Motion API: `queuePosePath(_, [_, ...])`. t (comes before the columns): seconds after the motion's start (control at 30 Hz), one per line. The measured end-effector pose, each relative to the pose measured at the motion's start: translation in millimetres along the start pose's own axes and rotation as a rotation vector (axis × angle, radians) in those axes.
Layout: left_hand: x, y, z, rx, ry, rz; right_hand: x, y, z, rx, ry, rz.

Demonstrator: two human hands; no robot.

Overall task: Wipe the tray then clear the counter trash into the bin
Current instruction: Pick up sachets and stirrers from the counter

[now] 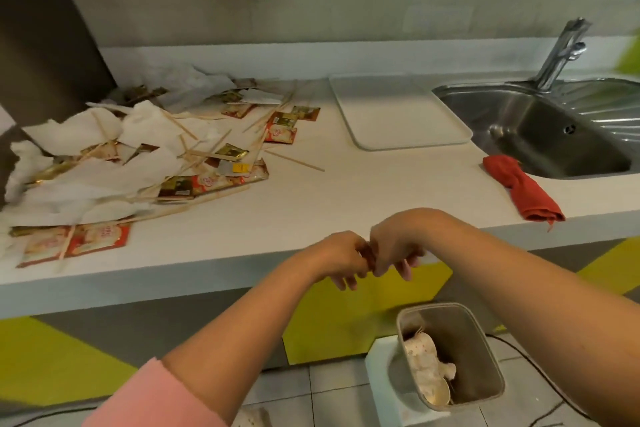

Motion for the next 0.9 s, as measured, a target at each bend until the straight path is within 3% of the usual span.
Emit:
queuePosePath(0.27, [-94,-29,31,0.013,0.295,0.059,-69,-64,-4,-0.126,0.266,-0.028])
queuePosePath(0.53, [-176,-78,31,-0.037,0.629,0.034,-114,-95,-58,-0.102,0.580,-0.349])
queuePosePath(0.73, [-212,-99,15,-0.062,0.738,-0.001,-132,-105,-99,-0.030,0.680,-0.548])
queuePosePath(0.9, [-230,-101,-2,-0.053,0.709,-0.005,-142,-110,-123,0.002,0.670,-0.580])
Point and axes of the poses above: each hand's wrist, its own z-axis away from the middle knuckle, its own x-axis out of the palm, y = z × x, the point moved 5 cm from there along -z, towards the middle knuckle, and after that the axes turned 5 degrees about y, right-handed, at the moved point
